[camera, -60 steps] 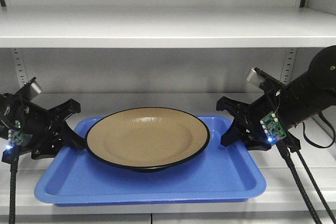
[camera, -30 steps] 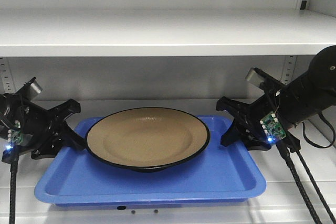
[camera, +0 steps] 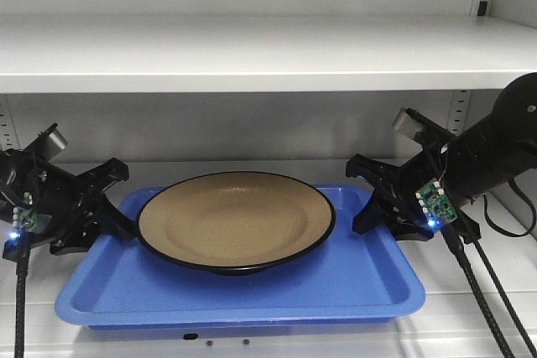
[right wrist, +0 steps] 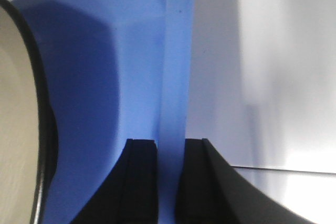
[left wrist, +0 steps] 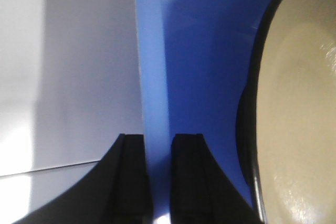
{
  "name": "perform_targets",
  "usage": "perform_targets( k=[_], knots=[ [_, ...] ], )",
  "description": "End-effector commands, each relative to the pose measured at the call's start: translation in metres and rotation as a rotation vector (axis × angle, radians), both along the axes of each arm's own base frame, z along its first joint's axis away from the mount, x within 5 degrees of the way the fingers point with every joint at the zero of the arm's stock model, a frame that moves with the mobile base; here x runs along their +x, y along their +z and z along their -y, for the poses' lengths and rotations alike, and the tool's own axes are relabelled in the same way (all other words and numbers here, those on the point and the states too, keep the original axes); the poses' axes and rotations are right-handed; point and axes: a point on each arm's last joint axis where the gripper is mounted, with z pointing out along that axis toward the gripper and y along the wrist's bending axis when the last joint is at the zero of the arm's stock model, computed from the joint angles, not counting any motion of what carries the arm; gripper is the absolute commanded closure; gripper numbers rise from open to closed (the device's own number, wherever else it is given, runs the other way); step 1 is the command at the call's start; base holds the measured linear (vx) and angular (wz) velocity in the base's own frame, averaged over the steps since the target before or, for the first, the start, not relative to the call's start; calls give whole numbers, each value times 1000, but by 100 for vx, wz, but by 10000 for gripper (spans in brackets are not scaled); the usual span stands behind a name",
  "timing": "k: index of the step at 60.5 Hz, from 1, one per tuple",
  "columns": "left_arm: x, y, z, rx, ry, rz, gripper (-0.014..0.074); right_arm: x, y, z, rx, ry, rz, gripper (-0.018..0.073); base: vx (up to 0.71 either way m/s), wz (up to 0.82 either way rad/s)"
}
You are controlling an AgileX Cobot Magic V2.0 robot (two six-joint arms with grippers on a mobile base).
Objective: Place disk in tray to left cabinet
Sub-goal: 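Lower the tray onto the cabinet shelf with both grippers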
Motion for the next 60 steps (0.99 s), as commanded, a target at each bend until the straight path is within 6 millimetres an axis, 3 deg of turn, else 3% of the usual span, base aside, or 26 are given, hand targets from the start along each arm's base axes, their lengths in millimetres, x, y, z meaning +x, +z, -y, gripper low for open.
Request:
perform_targets(
  k=[1,24,39,60],
  knots=[
    [-16,43,21,-224,-24,70,596,-14,42,-21,213,24,101,565,0,0],
    [-16,42,20,-207,-25,71,596,-15,41,-21,207,33,89,565,0,0],
    [-5,39,18,-203,43,126,596,-4,43,-20,228,-34,181,564,0,0],
    [16,18,16,-172,95,118,589,21,10,-22,184,-56,136,560,0,0]
  ],
)
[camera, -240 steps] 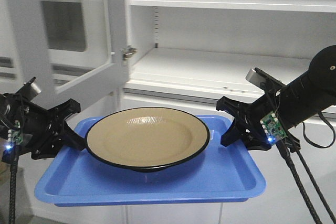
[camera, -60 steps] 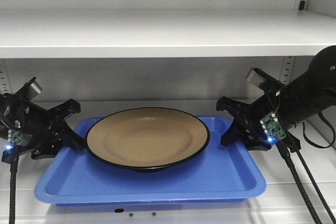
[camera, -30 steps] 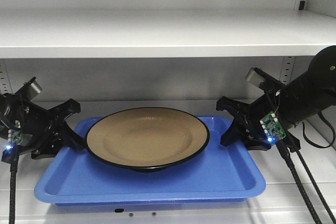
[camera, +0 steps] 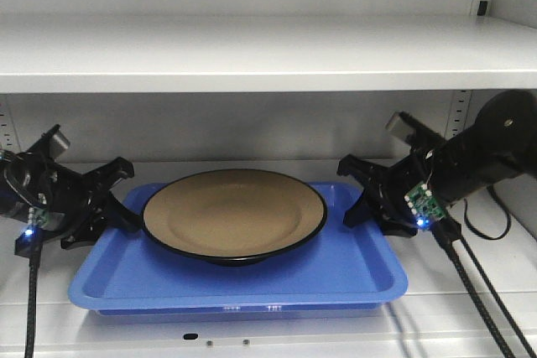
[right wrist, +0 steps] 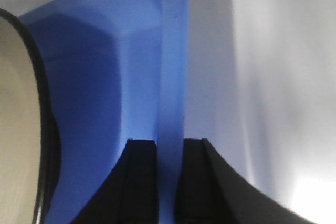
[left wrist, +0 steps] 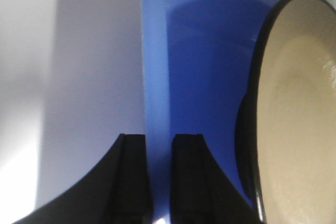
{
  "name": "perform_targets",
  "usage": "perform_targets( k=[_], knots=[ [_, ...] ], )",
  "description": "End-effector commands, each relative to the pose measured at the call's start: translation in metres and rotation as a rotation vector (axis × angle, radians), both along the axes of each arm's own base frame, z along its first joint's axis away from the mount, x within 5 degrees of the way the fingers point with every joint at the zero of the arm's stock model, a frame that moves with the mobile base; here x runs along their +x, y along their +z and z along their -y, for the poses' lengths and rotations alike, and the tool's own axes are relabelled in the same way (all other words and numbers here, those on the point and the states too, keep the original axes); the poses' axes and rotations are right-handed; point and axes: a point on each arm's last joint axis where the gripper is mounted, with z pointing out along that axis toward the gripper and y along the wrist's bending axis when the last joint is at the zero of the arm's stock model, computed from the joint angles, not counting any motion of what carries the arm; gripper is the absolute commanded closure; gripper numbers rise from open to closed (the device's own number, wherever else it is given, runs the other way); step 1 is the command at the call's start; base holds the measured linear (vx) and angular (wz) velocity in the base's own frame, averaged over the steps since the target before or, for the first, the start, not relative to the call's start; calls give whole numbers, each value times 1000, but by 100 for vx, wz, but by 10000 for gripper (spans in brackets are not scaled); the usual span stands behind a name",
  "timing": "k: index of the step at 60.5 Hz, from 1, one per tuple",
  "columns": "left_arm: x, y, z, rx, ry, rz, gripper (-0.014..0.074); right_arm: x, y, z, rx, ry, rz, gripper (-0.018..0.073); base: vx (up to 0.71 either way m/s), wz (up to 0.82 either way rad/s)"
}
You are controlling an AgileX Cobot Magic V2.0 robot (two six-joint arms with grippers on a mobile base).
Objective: Place disk in tray to left cabinet
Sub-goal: 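Lower the tray onto the cabinet shelf with both grippers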
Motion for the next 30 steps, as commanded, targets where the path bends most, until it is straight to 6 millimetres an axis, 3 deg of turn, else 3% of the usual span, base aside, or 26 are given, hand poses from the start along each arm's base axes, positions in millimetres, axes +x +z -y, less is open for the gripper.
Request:
perform_targets(
  k=[1,17,30],
  knots=[
    [-5,33,17,-166,15,82,587,-4,31,-18,156,-5,98,559,0,0],
    [3,20,18,-161,21,52,538,6,13,-20,136,10,71,507,0,0],
    [8,10,16,-94,4,58,441,9,13,-20,114,29,115,396,0,0]
  ],
)
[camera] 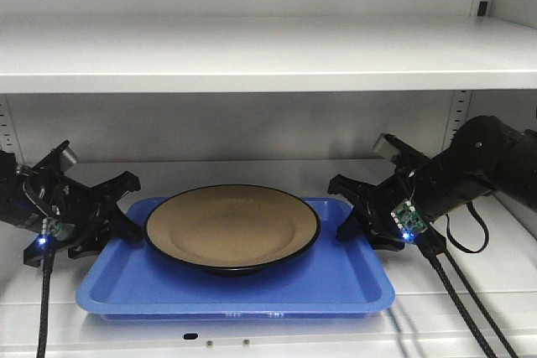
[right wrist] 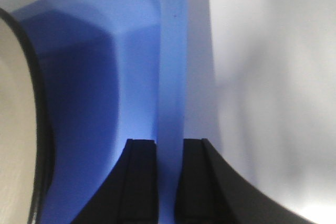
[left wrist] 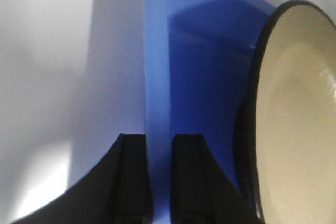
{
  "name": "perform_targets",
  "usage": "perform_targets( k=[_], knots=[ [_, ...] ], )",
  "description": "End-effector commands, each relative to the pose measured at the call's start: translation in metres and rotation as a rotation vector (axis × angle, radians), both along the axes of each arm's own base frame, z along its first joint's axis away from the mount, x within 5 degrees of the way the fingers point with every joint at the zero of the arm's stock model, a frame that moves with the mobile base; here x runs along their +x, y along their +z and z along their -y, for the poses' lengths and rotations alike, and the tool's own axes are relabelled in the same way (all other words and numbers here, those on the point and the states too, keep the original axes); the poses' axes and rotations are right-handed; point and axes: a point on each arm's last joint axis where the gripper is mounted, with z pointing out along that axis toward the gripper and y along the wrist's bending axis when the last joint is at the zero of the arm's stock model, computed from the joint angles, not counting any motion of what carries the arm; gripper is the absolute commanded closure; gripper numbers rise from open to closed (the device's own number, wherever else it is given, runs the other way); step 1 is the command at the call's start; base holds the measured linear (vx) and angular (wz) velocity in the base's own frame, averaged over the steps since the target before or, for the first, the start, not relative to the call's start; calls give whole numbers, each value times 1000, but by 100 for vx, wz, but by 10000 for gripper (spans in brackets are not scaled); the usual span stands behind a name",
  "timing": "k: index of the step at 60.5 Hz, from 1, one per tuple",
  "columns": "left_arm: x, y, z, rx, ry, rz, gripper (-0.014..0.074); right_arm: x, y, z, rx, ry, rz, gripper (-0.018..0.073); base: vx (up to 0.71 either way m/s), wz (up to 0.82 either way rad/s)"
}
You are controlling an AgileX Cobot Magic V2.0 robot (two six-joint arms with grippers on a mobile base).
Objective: Place disk in tray to left cabinet
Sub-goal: 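Lower the tray onto the cabinet shelf with both grippers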
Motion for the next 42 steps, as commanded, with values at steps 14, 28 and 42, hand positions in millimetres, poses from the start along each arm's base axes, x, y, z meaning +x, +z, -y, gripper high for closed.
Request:
perform_targets(
  k=[14,28,42],
  knots=[
    [-6,32,11,-19,-41,147,268,-6,44,-14,96,49,200,210,0,0],
    [-2,33,8,9,-14,187,183,-3,49,-10,39,46,277,122,0,0],
    [3,36,5,19,33,245,185,-1,49,-2,-75,46,322,125,0,0]
  ],
)
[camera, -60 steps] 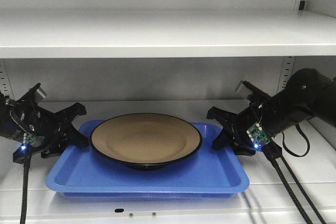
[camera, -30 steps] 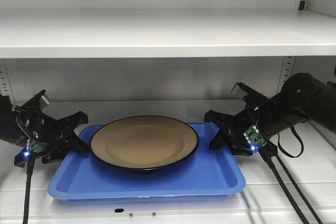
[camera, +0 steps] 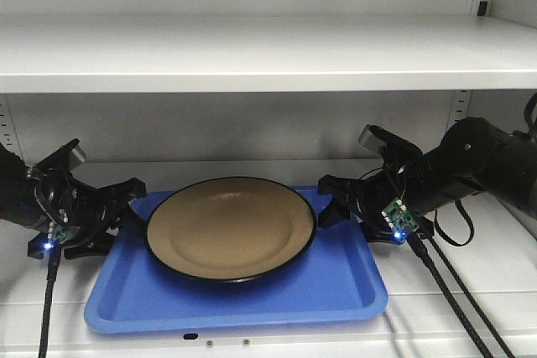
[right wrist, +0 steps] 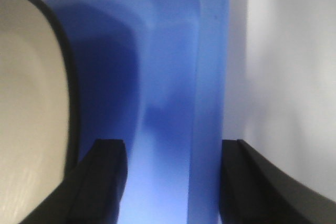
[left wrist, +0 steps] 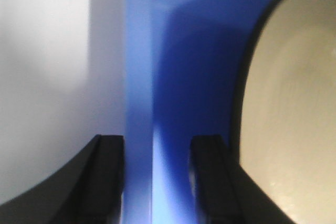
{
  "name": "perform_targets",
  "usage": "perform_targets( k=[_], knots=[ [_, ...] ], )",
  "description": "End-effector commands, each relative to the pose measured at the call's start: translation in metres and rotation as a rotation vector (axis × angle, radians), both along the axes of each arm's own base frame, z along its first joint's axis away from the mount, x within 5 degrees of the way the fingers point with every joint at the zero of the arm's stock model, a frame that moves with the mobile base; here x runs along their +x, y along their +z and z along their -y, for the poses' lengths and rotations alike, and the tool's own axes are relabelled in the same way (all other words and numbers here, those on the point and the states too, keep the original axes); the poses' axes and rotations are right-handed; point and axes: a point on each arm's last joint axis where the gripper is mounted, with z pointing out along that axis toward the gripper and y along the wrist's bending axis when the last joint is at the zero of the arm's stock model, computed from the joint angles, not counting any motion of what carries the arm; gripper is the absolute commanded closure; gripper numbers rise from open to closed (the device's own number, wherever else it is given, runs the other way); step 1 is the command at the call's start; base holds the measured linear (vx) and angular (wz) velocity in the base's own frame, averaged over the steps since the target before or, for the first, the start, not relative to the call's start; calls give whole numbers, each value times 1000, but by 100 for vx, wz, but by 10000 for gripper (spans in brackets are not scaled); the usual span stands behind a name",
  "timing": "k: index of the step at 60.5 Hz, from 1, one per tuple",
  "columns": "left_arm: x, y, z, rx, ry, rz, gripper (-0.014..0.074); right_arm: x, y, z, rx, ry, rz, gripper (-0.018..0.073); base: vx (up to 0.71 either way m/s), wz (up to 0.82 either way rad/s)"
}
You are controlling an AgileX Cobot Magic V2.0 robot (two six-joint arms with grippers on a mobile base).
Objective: Place disk in tray to left cabinet
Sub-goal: 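Lower the tray onto the cabinet shelf with both grippers, then open both grippers and withdraw the left arm from the tray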
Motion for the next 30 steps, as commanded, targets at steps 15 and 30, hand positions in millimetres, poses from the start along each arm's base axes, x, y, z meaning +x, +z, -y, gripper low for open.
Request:
perform_targets(
  k=[15,30],
  knots=[
    [-2,38,-1,-3,49,184,185,-8,49,15,-144,-33,220,125,0,0],
    [-4,36,0,4,29,158,185,-10,47,15,-138,-35,186,125,0,0]
  ],
)
